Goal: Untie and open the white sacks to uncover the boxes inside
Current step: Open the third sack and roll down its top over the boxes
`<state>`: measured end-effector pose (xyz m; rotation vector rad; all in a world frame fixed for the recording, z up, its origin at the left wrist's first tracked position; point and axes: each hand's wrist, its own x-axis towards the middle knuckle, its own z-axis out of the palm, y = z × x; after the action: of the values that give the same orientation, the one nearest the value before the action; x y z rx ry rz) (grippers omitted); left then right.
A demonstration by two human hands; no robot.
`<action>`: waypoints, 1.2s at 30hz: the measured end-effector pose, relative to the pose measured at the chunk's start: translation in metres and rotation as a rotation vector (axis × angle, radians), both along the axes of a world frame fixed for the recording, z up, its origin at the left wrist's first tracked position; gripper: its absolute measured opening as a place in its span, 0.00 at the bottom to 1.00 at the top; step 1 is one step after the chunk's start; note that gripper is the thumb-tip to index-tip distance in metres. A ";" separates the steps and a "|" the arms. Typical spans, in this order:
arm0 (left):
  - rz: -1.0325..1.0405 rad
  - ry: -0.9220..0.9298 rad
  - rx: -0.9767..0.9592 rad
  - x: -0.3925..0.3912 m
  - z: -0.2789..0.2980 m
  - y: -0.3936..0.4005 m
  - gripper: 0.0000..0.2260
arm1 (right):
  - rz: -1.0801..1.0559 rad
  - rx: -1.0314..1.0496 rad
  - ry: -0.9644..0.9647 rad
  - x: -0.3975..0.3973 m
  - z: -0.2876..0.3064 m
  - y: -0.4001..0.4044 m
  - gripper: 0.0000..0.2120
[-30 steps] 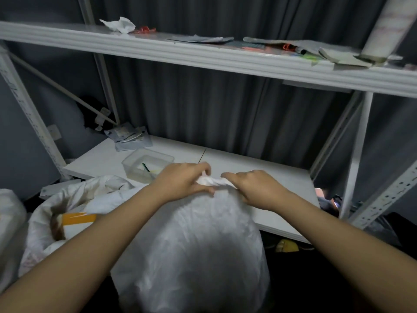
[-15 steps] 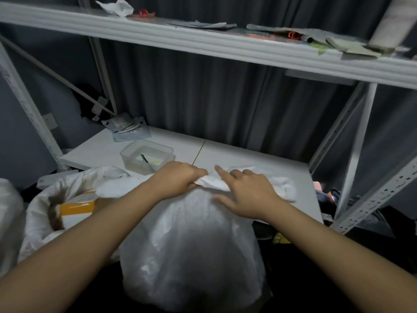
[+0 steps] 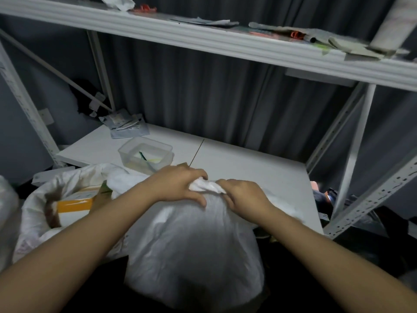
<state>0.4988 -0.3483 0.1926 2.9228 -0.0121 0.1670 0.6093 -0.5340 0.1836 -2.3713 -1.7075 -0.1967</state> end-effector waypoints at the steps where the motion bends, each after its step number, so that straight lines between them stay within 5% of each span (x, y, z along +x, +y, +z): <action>1: 0.033 0.092 -0.084 0.000 0.000 0.004 0.20 | 0.016 0.010 -0.077 0.000 -0.007 -0.002 0.12; 3: -0.057 0.000 0.085 0.002 -0.004 0.004 0.19 | 0.011 0.008 -0.039 -0.003 -0.011 -0.002 0.17; 6: -0.186 -0.361 0.448 0.006 -0.014 0.001 0.11 | -0.027 -0.001 0.384 -0.004 -0.009 0.004 0.22; 8: -0.240 -0.398 0.375 0.009 -0.019 0.001 0.11 | 0.001 0.105 0.451 -0.005 -0.012 0.007 0.14; 10: -0.117 -0.266 0.158 0.008 -0.020 0.007 0.26 | -0.043 0.226 0.384 -0.001 -0.021 0.004 0.09; 13: 0.178 -0.195 -0.015 -0.011 -0.026 0.020 0.41 | -0.157 0.380 0.543 0.005 -0.034 -0.005 0.10; 17: 0.077 -0.060 0.047 -0.012 -0.033 0.021 0.27 | -0.222 0.470 0.676 -0.001 -0.044 -0.007 0.14; 22: 0.122 -0.447 0.283 0.006 -0.002 0.037 0.10 | -0.184 0.389 0.545 0.000 -0.023 -0.011 0.10; 24: 0.070 -0.309 0.181 0.010 0.010 0.035 0.13 | -0.181 0.375 0.424 0.005 -0.016 -0.014 0.06; 27: -0.056 0.080 0.064 0.016 0.021 0.026 0.34 | -0.141 0.429 0.257 0.006 -0.021 -0.020 0.09; 29: -0.067 0.154 -0.035 0.020 0.016 0.024 0.27 | -0.132 0.406 0.091 0.003 -0.027 -0.023 0.12; 32: -0.092 -0.043 0.074 0.023 0.004 0.021 0.16 | -0.161 0.296 -0.159 0.000 -0.021 -0.028 0.16; 34: -0.208 -0.309 0.296 0.021 -0.005 0.018 0.10 | -0.172 0.196 -0.056 -0.001 -0.010 -0.026 0.20; 36: -0.326 -0.466 0.506 0.017 -0.011 0.016 0.05 | -0.132 0.100 0.243 0.000 -0.005 -0.018 0.24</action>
<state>0.5154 -0.3325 0.1816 3.2252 -0.6904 0.8991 0.6096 -0.5521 0.1785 -2.3270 -1.4014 -0.0118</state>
